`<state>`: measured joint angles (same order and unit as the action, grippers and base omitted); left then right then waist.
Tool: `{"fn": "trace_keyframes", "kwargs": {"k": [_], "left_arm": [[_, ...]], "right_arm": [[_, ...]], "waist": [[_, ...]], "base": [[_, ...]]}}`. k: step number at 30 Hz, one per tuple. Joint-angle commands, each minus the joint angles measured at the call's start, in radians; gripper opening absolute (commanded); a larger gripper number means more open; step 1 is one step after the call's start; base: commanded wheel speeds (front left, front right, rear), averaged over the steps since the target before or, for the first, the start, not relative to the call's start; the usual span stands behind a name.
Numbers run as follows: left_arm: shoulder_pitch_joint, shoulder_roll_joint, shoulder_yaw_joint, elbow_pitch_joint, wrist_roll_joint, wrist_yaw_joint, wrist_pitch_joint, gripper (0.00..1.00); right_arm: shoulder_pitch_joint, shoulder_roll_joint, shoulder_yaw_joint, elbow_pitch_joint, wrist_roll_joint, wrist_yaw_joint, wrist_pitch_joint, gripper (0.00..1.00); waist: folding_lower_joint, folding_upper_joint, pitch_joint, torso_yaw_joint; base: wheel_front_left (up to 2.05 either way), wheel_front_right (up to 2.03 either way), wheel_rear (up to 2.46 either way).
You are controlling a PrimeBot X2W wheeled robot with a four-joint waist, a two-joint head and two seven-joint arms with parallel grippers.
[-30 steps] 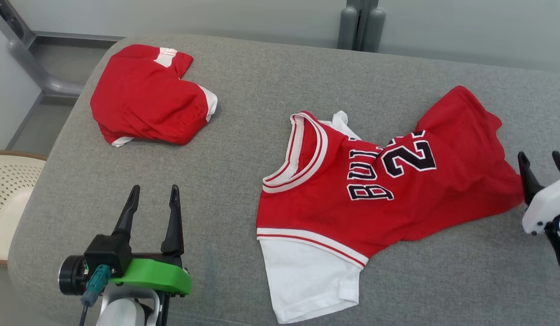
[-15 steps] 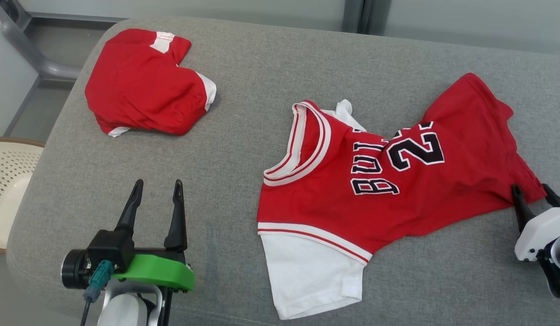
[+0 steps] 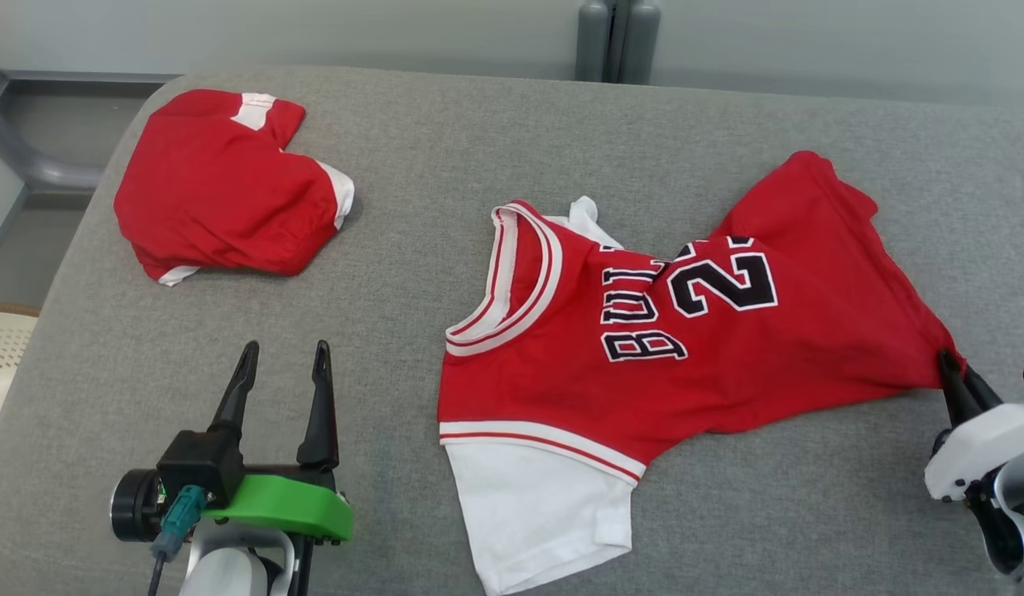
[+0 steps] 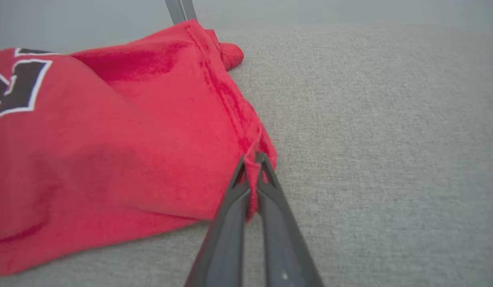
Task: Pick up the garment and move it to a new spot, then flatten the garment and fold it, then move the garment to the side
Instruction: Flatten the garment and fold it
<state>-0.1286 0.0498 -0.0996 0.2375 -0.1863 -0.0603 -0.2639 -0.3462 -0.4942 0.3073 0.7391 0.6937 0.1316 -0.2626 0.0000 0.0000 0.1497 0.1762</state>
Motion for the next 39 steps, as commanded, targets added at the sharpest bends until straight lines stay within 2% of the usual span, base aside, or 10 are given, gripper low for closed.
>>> {"fn": "trace_keyframes", "kwargs": {"k": [1,5,9,13,14,15,25,37,38,39], "left_arm": [[0.011,0.001,0.003,0.002,-0.008,0.003,-0.001,1.00],[0.018,0.001,0.004,-0.001,-0.005,0.002,-0.001,1.00],[0.021,0.002,0.011,0.000,0.002,-0.001,-0.001,1.00],[0.027,0.002,0.023,0.002,0.009,-0.007,-0.001,1.00],[0.029,0.002,0.024,0.002,0.012,-0.009,-0.001,1.00],[0.029,0.002,0.025,0.002,0.014,-0.010,-0.001,1.00],[0.020,0.002,0.021,0.004,0.021,-0.016,-0.001,1.00],[0.009,0.002,0.023,0.006,0.027,-0.020,-0.001,1.00],[0.009,0.002,0.023,0.005,0.027,-0.021,-0.001,1.00],[0.008,0.002,0.023,0.005,0.027,-0.020,-0.001,1.00]], "right_arm": [[0.044,-0.003,-0.014,-0.024,0.007,-0.002,-0.002,0.00],[0.164,0.013,-0.070,-0.134,0.033,-0.002,0.010,0.00],[0.294,0.031,-0.142,-0.254,0.073,-0.002,0.070,0.00],[0.395,0.069,-0.220,-0.354,0.059,-0.002,0.135,0.02],[0.415,0.074,-0.237,-0.374,0.034,-0.002,0.148,0.49],[0.426,0.084,-0.252,-0.390,0.019,-0.002,0.157,1.00],[0.436,0.148,-0.366,-0.531,-0.139,-0.001,0.265,1.00],[0.427,0.149,-0.369,-0.448,-0.180,-0.001,0.349,1.00],[0.424,0.149,-0.367,-0.441,-0.181,-0.001,0.352,0.99],[0.418,0.152,-0.363,-0.434,-0.177,-0.001,0.353,0.81]], "waist": [[0.0000,0.0000,-0.021,-0.028],[0.0000,0.0000,-0.029,-0.049],[0.0000,0.0000,-0.032,-0.062],[0.0000,0.0000,-0.035,-0.074],[0.0000,0.0000,-0.036,-0.076],[0.0000,0.0000,-0.036,-0.077],[0.0000,0.0000,-0.039,-0.069],[0.0000,0.0000,-0.029,-0.049],[0.0000,0.0000,-0.027,-0.048],[0.0000,0.0000,-0.025,-0.048]], "base": [[0.00,0.00,0.00],[0.00,0.00,0.00],[0.00,0.00,0.00],[0.00,0.00,0.00],[0.00,0.00,0.00],[0.00,0.00,0.00],[0.00,0.00,0.00],[0.00,0.00,0.00],[0.00,0.00,0.00],[0.00,0.00,0.00]]}}
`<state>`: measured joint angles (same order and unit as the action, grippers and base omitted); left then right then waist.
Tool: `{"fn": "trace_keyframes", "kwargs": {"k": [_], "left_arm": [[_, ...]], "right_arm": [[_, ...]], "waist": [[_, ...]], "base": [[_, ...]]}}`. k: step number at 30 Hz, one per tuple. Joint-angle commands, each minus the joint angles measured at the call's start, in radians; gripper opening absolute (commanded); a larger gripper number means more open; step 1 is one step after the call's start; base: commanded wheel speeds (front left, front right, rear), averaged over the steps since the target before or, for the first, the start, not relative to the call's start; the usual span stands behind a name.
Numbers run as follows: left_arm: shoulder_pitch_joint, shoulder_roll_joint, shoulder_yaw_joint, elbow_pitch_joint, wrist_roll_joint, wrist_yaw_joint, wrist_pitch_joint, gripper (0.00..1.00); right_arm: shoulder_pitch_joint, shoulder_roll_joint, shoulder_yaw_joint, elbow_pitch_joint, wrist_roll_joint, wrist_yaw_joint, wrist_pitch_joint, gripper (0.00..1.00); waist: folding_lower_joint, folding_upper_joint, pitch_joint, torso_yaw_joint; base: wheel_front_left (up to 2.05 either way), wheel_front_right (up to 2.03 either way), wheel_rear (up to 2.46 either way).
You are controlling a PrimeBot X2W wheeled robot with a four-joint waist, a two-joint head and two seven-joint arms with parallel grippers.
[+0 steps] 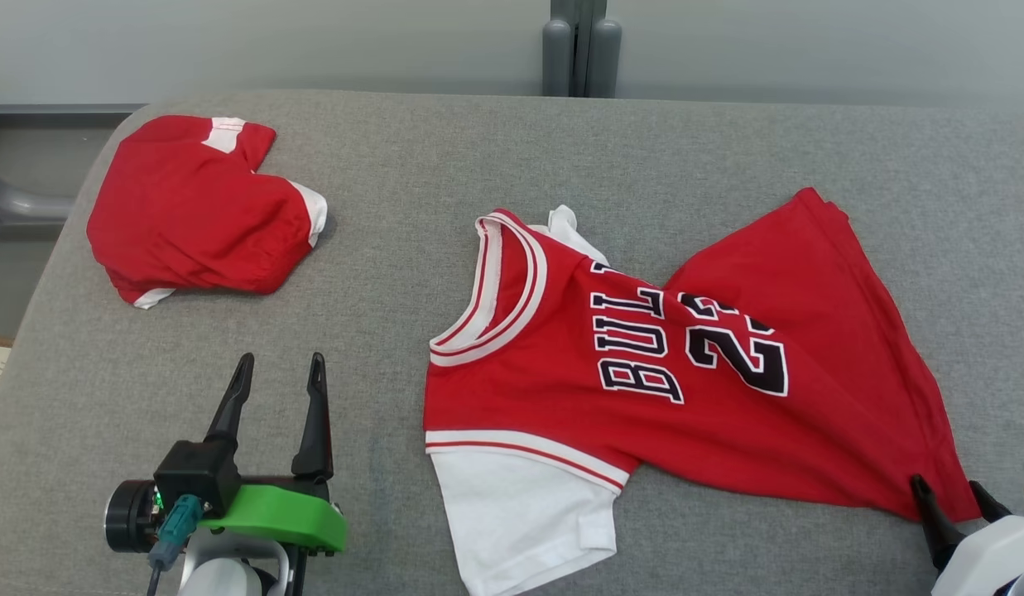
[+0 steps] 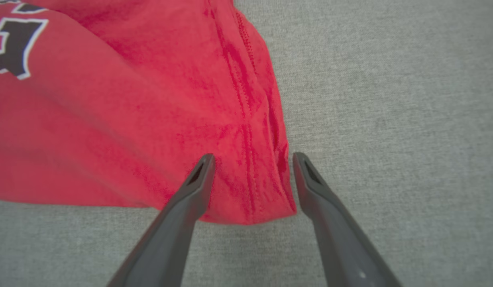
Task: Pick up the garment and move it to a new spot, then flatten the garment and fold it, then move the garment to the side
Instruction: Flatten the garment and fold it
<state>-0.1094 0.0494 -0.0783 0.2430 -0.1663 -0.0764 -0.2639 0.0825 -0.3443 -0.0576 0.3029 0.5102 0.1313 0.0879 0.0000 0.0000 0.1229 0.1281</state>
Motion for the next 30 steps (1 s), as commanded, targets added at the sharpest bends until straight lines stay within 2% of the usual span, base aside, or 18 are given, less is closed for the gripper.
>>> {"fn": "trace_keyframes", "kwargs": {"k": [1,2,3,4,13,17,21,26,27,28,30], "left_arm": [[-0.012,0.002,0.002,-0.001,0.006,-0.004,-0.001,1.00],[-0.013,0.002,0.003,-0.002,0.005,-0.003,-0.001,1.00],[-0.014,0.002,0.002,-0.002,0.005,-0.003,-0.001,1.00],[-0.015,0.002,0.003,-0.001,0.003,-0.002,-0.001,1.00],[-0.017,0.002,-0.002,0.001,-0.008,0.005,-0.001,1.00],[-0.021,0.002,-0.005,0.000,-0.011,0.007,-0.001,1.00],[-0.028,0.002,-0.008,0.000,-0.013,0.007,-0.001,1.00],[-0.034,0.002,-0.021,0.005,-0.017,0.010,-0.001,1.00],[-0.033,0.002,-0.025,0.007,-0.017,0.010,-0.001,1.00],[-0.032,0.002,-0.026,0.009,-0.017,0.011,-0.001,1.00],[-0.025,0.002,-0.025,0.011,-0.017,0.013,-0.001,1.00]], "right_arm": [[-0.015,0.001,0.005,0.006,0.010,-0.001,0.002,0.42],[-0.019,-0.001,0.009,0.008,0.010,-0.001,-0.003,0.20],[-0.023,-0.003,0.013,0.007,0.008,-0.001,-0.011,0.03],[-0.029,-0.007,0.014,0.007,0.006,-0.001,-0.019,0.00],[-0.065,-0.038,0.036,0.010,0.002,-0.001,-0.057,0.00],[-0.129,-0.050,0.056,0.016,0.005,-0.001,-0.063,0.00],[-0.219,-0.062,0.073,0.067,0.007,-0.001,-0.064,0.00],[-0.312,-0.065,0.094,0.216,0.017,-0.001,-0.045,0.00],[-0.329,-0.069,0.099,0.240,0.010,-0.001,-0.056,0.31],[-0.339,-0.068,0.104,0.258,0.009,-0.001,-0.067,0.96],[-0.346,-0.061,0.106,0.288,0.019,-0.001,-0.100,1.00]], "waist": [[0.0000,0.0000,0.004,0.000],[0.0000,0.0000,0.006,0.000],[0.0000,0.0000,0.007,0.000],[0.0000,0.0000,0.008,0.000],[0.0000,0.0000,0.004,0.000],[0.0000,0.0000,0.009,0.000],[0.0000,0.0000,0.019,0.005],[0.0000,0.0000,0.019,0.018],[0.0000,0.0000,0.016,0.021],[0.0000,0.0000,0.012,0.022],[0.0000,0.0000,0.002,0.021]], "base": [[0.00,0.00,0.00],[0.00,0.00,0.00],[0.00,0.00,0.00],[0.00,0.00,0.00],[0.00,0.00,0.00],[0.00,0.00,0.00],[0.00,0.00,0.00],[0.00,0.00,0.00],[0.00,0.00,0.00],[0.00,0.00,0.00],[0.00,0.00,0.00]]}}
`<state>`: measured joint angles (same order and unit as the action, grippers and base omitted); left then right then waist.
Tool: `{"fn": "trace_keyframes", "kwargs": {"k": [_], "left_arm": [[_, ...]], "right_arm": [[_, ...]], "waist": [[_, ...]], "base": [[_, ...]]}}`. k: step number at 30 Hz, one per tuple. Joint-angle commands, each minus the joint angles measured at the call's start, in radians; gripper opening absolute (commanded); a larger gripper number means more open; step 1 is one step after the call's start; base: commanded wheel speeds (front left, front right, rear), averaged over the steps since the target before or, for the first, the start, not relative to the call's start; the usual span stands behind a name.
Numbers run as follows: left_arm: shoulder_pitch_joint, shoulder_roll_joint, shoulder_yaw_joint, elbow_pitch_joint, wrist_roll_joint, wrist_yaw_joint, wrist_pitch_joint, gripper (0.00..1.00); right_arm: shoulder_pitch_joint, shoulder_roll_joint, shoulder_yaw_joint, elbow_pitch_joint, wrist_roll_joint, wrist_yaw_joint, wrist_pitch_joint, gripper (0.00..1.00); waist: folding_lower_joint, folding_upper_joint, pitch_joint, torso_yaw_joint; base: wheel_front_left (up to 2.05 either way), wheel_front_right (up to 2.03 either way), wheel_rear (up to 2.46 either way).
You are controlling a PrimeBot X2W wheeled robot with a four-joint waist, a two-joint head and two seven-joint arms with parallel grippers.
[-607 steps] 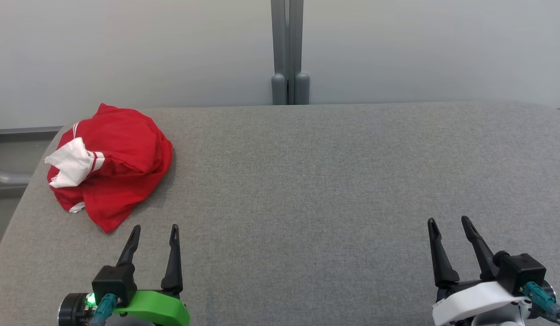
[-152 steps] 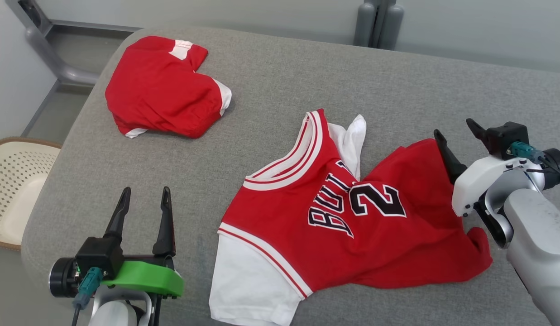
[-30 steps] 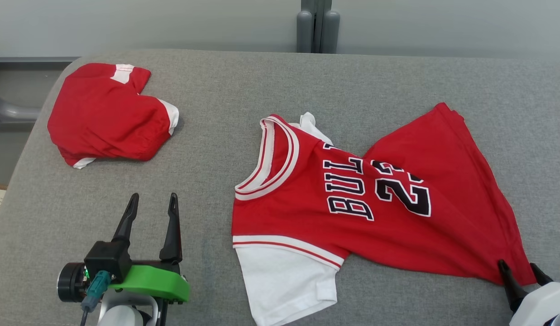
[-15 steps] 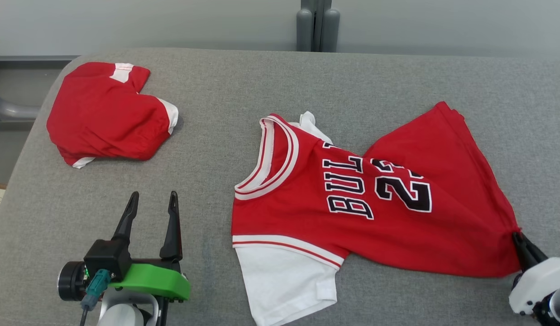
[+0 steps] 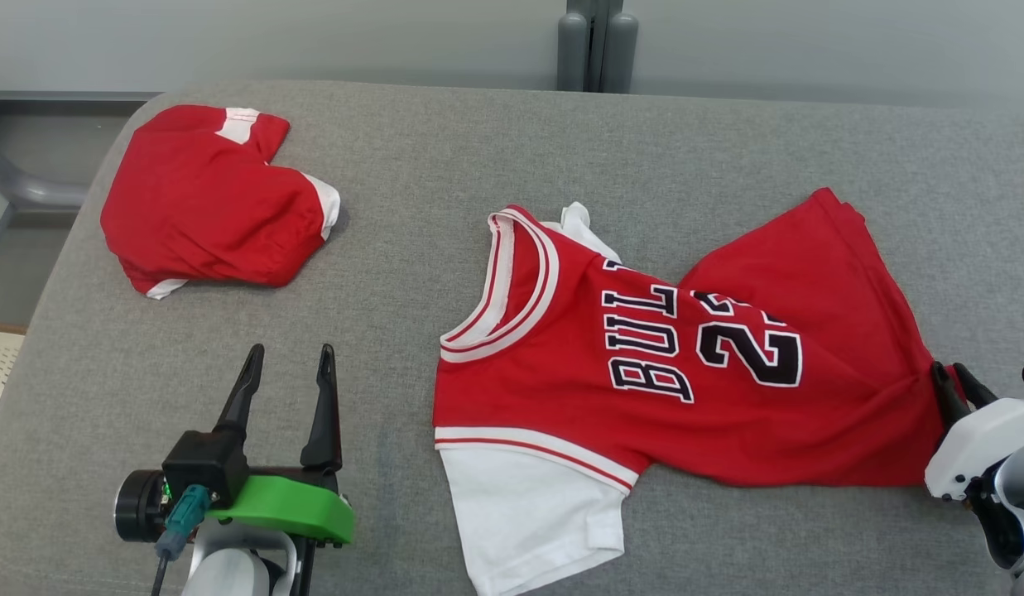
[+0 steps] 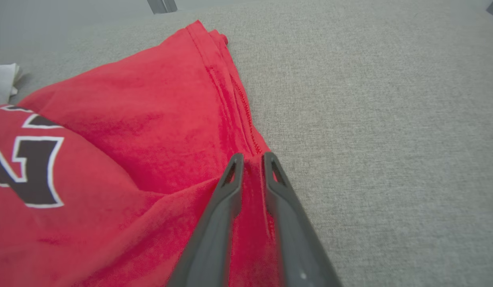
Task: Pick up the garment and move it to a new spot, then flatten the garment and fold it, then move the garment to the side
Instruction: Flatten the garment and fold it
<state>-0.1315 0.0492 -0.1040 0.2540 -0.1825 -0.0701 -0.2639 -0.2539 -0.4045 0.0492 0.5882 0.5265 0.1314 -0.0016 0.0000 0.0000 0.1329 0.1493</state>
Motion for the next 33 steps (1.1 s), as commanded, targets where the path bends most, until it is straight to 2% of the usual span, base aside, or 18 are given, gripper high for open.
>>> {"fn": "trace_keyframes", "kwargs": {"k": [1,6,13,22,33], "left_arm": [[0.004,0.002,0.005,0.000,-0.001,0.008,-0.001,1.00],[0.029,0.002,0.024,-0.006,0.007,0.008,-0.001,1.00],[0.047,0.002,0.051,-0.010,0.015,0.000,-0.001,1.00],[0.075,0.002,0.075,-0.012,0.024,-0.001,-0.001,1.00],[0.110,0.002,0.098,-0.015,0.036,-0.010,-0.001,1.00]], "right_arm": [[-0.009,0.000,0.001,0.015,0.004,-0.001,-0.030,1.00],[0.004,0.005,0.012,0.021,0.010,-0.001,-0.127,1.00],[0.053,0.018,0.022,-0.045,0.013,-0.001,-0.234,1.00],[0.170,0.067,-0.006,-0.202,-0.039,-0.001,-0.264,1.00],[0.341,0.181,-0.087,-0.466,-0.171,-0.001,-0.264,1.00]], "waist": [[0.0000,0.0000,-0.014,-0.004],[0.0000,0.0000,-0.036,-0.033],[0.0000,0.0000,-0.057,-0.083],[0.0000,0.0000,-0.099,-0.122],[0.0000,0.0000,-0.137,-0.138]], "base": [[0.00,0.00,0.00],[0.00,0.00,0.00],[0.00,0.00,0.00],[0.00,0.00,0.00],[0.00,0.00,0.00]]}}
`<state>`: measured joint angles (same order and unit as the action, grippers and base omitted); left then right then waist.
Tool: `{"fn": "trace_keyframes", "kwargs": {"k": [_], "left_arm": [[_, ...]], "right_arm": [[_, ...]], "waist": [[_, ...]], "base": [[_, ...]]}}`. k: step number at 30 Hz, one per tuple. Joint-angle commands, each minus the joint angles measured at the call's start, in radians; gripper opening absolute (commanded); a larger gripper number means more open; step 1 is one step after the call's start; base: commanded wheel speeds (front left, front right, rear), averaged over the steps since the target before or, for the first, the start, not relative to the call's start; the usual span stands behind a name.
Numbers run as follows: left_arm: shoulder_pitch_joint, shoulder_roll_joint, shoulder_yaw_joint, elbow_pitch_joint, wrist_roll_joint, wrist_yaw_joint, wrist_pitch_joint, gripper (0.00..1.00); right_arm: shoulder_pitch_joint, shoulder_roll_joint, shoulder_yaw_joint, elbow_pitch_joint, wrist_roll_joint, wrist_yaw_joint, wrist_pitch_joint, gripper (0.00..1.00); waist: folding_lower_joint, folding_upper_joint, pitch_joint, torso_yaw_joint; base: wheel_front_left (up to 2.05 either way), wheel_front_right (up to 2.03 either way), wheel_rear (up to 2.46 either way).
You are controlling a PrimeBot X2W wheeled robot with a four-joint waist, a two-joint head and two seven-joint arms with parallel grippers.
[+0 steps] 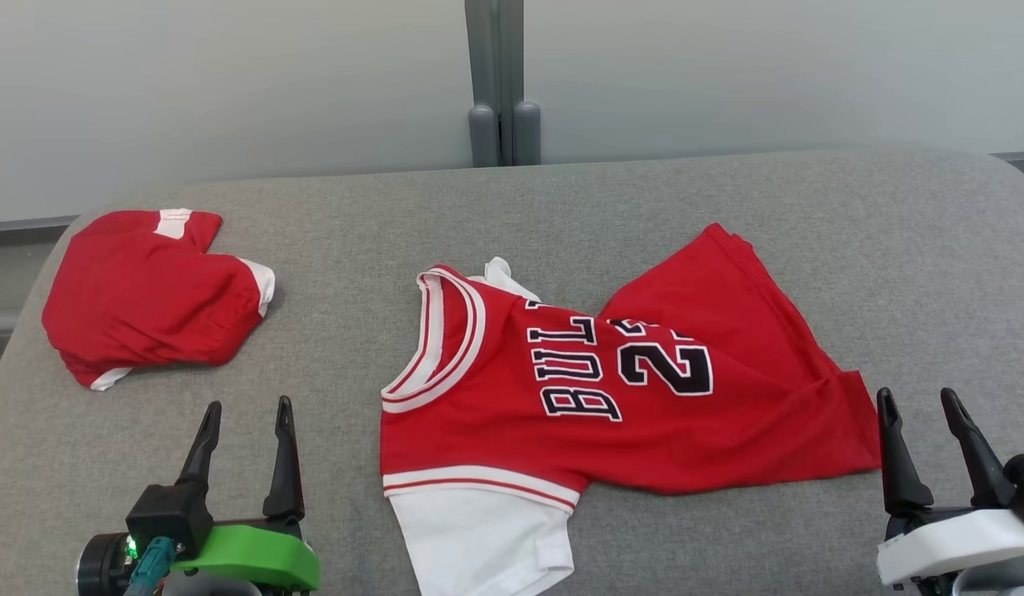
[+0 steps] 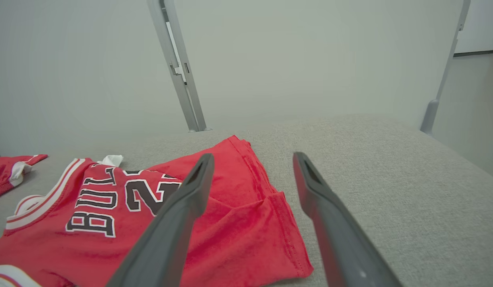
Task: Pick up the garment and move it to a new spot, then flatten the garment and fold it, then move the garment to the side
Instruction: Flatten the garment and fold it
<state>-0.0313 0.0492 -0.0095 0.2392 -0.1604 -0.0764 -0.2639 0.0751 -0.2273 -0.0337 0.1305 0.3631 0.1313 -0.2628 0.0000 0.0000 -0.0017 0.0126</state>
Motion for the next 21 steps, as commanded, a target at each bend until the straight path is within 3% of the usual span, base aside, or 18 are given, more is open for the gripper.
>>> {"fn": "trace_keyframes", "kwargs": {"k": [1,21], "left_arm": [[0.012,0.002,0.005,0.000,0.015,-0.005,-0.001,1.00],[0.049,0.010,0.017,-0.011,0.030,-0.029,-0.001,1.00]], "right_arm": [[0.023,0.013,-0.010,-0.026,-0.020,-0.001,-0.003,1.00],[0.071,0.054,-0.028,-0.087,-0.086,-0.001,-0.003,1.00]], "waist": [[0.0000,0.0000,-0.004,-0.001],[0.0000,0.0000,-0.031,0.019]], "base": [[0.00,0.00,0.00],[0.00,0.00,0.00]]}}
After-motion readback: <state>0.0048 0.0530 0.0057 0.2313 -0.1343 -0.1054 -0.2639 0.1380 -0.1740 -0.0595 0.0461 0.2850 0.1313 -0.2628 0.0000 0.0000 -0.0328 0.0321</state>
